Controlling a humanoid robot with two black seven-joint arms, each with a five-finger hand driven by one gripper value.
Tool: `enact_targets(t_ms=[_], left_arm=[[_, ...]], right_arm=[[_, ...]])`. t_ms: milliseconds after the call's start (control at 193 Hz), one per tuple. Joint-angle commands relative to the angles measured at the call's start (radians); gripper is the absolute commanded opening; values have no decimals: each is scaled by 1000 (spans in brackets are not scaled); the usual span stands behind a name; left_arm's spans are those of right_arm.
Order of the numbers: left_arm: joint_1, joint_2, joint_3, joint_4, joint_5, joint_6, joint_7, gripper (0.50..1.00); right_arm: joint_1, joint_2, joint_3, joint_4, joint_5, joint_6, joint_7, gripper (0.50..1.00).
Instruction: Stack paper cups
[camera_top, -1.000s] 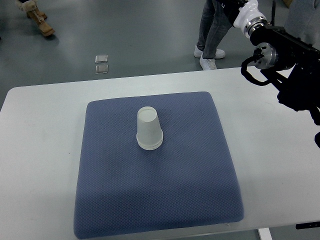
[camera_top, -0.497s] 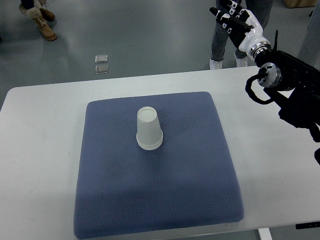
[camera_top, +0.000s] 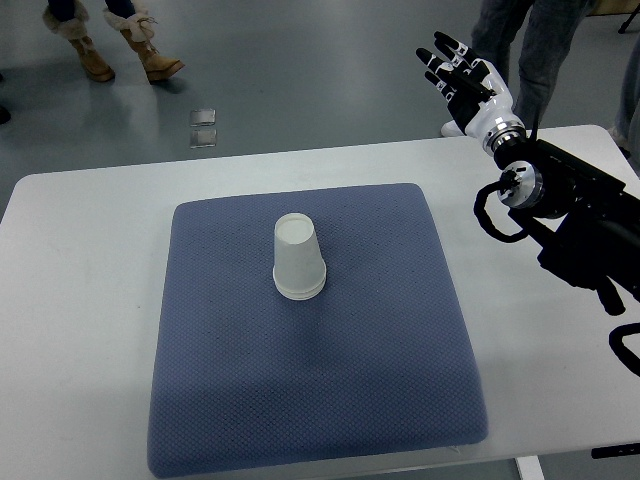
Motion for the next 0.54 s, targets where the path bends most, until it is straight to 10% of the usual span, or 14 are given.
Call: enact_targets(t_ms=[0, 539], left_arm=[[0, 0, 0, -1, 0, 0, 0, 1000], [0, 0, 0, -1, 0, 0, 0, 1000]], right_arm=[[-13, 1, 0, 0, 0, -6, 14, 901], [-71, 44, 0, 0, -5, -58, 16, 903]])
